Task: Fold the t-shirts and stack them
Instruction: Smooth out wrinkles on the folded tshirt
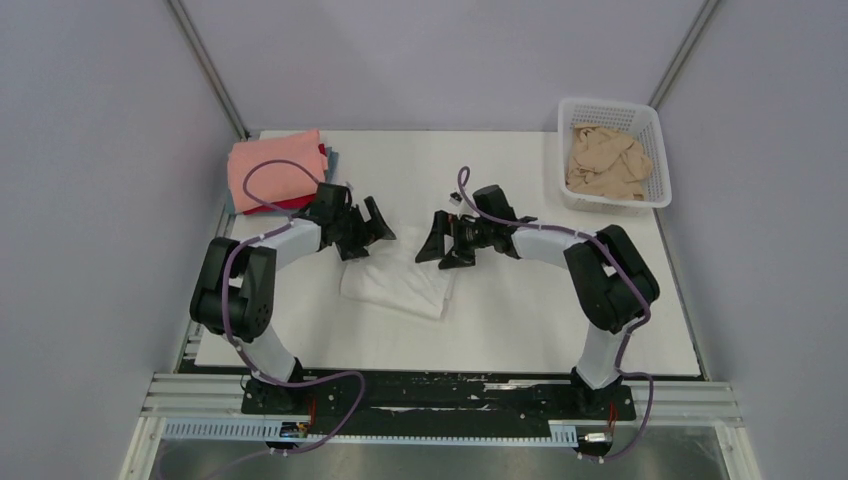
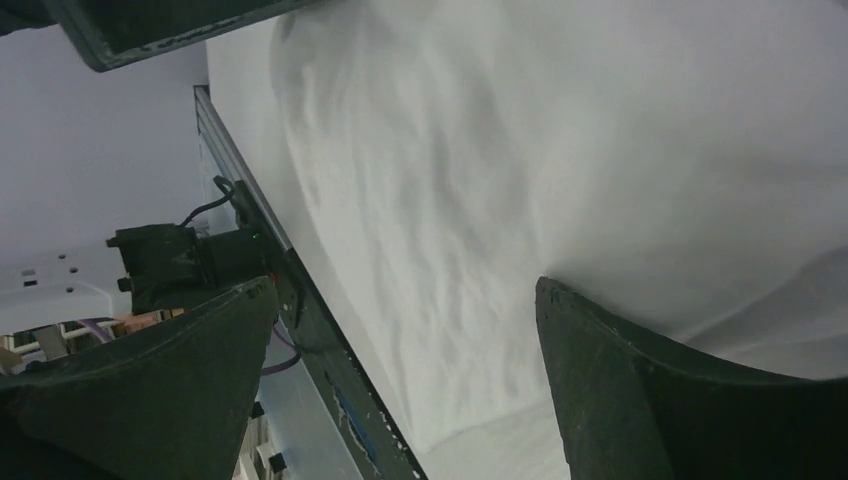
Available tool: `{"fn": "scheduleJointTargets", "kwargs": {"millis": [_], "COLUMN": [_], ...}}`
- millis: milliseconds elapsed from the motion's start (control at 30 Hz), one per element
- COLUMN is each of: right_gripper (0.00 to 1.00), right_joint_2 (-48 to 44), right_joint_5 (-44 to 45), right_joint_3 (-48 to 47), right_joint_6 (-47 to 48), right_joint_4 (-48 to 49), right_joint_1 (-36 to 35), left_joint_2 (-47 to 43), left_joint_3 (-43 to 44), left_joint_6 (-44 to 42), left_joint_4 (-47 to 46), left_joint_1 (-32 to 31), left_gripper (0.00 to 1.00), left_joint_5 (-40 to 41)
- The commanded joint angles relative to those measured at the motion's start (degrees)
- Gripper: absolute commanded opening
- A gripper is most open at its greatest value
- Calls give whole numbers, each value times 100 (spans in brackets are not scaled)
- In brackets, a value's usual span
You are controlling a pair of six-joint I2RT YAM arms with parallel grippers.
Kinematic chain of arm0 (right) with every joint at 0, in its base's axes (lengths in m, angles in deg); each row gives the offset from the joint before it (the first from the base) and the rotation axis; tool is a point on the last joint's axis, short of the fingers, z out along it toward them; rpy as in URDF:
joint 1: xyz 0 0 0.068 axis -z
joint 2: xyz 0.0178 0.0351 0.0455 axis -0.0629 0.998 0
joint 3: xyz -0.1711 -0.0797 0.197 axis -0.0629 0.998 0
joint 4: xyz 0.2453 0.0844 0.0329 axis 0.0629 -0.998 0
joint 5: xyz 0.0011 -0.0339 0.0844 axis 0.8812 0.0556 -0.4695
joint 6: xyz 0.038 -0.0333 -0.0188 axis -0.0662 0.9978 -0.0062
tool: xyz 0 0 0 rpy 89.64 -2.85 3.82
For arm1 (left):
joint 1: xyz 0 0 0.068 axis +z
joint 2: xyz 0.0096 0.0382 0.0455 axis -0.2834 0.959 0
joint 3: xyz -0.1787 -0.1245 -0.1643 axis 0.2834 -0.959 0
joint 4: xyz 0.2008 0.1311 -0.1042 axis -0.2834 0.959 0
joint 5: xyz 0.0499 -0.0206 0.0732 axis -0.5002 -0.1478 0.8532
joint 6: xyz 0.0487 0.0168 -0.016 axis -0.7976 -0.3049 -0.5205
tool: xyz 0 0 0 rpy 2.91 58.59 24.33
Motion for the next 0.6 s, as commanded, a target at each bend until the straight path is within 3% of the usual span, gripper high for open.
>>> {"fn": "scheduleJointTargets", "kwargs": {"millis": [0, 100, 267, 367, 567], "right_gripper": [100, 100, 100, 100, 100], "right_joint_2": [449, 688, 706, 266, -1027], "right_joint_5": [121, 467, 817, 798, 1267], "right_joint_3": [-36, -219, -530, -596, 71], "right_joint_6": [221, 552, 871, 984, 1148], "right_joint_4": [129, -326, -757, -904, -920], "right_joint_1": [244, 327, 414, 410, 436], "left_joint_2": [181, 80, -816, -1388, -2518], "left_joint_3": [-246, -542, -1071, -1076, -1341], "left_joint_6": [12, 182, 400, 312, 336], "left_joint_4": [-170, -351, -460, -105, 477], "left_joint_1": [-23, -21, -30, -93, -117], "left_gripper": [100, 100, 100, 100, 100], "left_joint_5": [572, 525, 627, 816, 1977]}}
